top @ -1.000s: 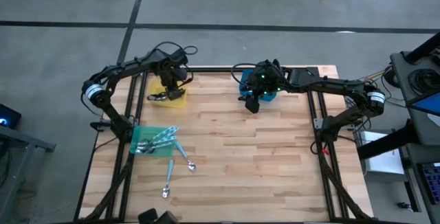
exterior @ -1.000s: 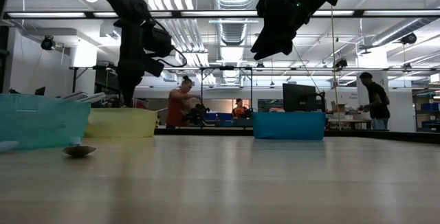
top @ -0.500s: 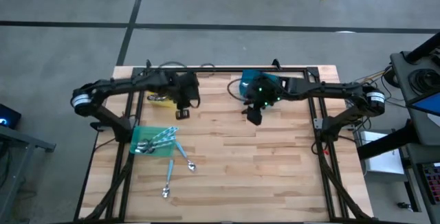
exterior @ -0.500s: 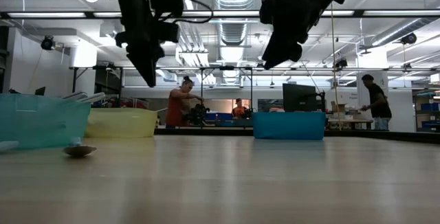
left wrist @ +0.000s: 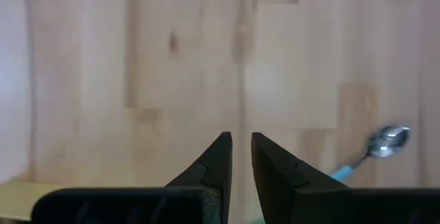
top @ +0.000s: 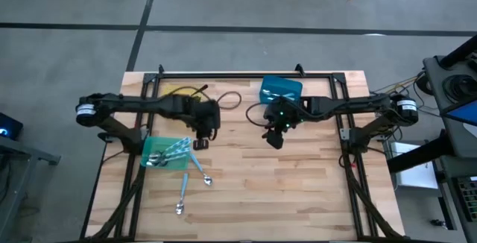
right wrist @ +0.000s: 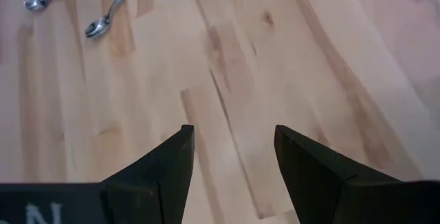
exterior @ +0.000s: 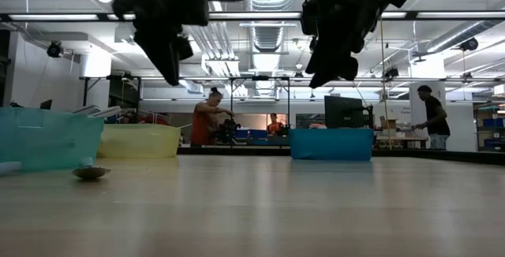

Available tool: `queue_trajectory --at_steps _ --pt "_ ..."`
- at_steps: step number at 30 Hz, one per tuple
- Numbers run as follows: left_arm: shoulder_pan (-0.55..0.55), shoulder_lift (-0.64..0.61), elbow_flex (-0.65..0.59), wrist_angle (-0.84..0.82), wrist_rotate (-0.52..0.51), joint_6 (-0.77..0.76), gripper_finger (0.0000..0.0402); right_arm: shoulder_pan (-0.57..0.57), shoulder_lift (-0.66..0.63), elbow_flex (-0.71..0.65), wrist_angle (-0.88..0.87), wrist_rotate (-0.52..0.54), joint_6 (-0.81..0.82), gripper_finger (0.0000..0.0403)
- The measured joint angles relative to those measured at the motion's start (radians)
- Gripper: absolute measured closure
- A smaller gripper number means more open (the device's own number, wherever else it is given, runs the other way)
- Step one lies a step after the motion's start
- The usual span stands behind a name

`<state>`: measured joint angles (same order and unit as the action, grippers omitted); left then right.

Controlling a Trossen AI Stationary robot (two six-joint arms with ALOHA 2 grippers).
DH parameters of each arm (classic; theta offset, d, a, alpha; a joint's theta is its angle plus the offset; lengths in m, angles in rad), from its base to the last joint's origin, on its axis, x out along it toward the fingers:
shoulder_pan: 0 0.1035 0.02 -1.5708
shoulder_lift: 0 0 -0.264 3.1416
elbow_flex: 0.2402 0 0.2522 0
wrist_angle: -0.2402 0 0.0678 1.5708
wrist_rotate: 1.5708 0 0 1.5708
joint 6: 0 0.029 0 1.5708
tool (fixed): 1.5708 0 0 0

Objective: Sort silverware by color (type)
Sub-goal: Put the blue spoon into the blue bin

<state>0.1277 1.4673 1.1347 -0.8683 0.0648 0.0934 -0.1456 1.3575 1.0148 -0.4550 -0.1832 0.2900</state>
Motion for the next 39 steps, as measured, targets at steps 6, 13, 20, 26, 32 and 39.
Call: queue_trajectory --at_steps 6,13,20,26,32,39 --pt "-0.203 0.005 -0.004 0.004 -0.027 -0.076 0.0364 0.043 0.000 0.032 -0.004 0.001 0.037 0.0211" --pt "-0.397 0.025 -0.005 -0.004 -0.139 -0.105 0.0346 0.126 0.000 0.075 -0.056 0.000 0.034 0.0211" --pt "-0.501 0.081 -0.005 0.010 -0.213 -0.190 0.0290 0.215 0.000 0.086 -0.072 0.000 0.052 0.0211" --pt "-0.531 0.178 -0.005 -0.027 -0.213 -0.217 0.0262 0.269 0.000 0.085 -0.071 0.003 0.082 0.0211" --pt "-0.535 0.261 -0.006 -0.047 -0.213 -0.238 0.0263 0.323 0.000 0.084 -0.072 0.052 0.103 0.0211" --pt "-0.535 0.346 -0.006 -0.040 -0.213 -0.237 0.0265 0.356 0.000 0.084 -0.073 0.055 0.103 0.0211"
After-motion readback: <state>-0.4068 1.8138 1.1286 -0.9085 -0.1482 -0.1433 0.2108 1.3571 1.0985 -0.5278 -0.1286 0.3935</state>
